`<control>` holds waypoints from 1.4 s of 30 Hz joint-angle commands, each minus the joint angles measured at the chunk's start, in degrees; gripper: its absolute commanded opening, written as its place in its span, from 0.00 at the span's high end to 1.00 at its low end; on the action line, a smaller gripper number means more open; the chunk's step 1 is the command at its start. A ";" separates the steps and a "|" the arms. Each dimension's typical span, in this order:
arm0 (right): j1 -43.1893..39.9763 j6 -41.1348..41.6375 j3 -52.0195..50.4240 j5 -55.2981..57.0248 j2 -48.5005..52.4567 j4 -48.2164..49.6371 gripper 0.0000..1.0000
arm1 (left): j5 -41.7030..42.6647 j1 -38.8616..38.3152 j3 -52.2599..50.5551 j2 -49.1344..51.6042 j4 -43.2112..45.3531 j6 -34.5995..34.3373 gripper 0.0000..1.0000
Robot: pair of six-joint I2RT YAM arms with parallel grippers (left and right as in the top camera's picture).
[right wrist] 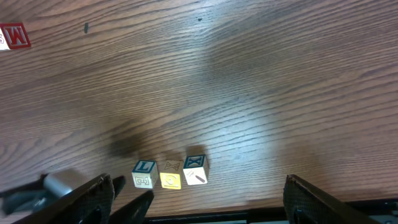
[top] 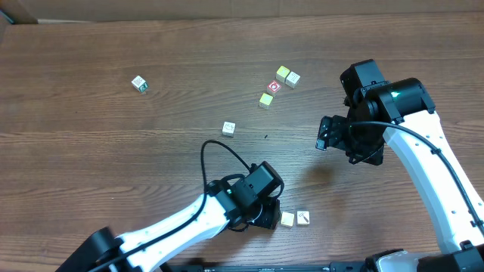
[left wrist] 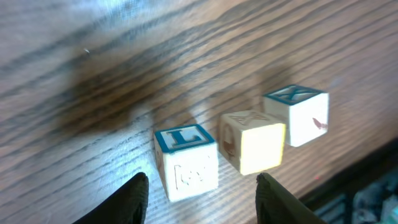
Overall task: Flip 5 blocks
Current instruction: 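Place the blue L block next to the G block and release, then move the left gripper up toward the block cluster near the top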
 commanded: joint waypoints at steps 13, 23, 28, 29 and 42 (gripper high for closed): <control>-0.07 -0.44 1.49 0.70 -1.60 0.96 0.10 | -9.70 22.14 22.71 7.37 -8.48 26.91 0.42; -0.07 -0.46 1.49 0.70 -1.60 0.94 0.08 | -10.36 27.36 41.48 27.56 -18.01 33.57 0.48; -0.07 -0.50 1.49 0.70 -1.60 0.83 0.07 | -13.62 27.96 42.07 32.52 -19.71 31.32 0.47; -0.07 -0.79 1.49 0.70 -1.60 0.85 0.07 | -14.05 28.13 42.07 32.94 -20.00 30.56 0.47; -0.07 -1.31 1.49 0.70 -1.60 0.33 0.07 | -13.79 29.59 42.14 33.20 -18.32 29.62 0.53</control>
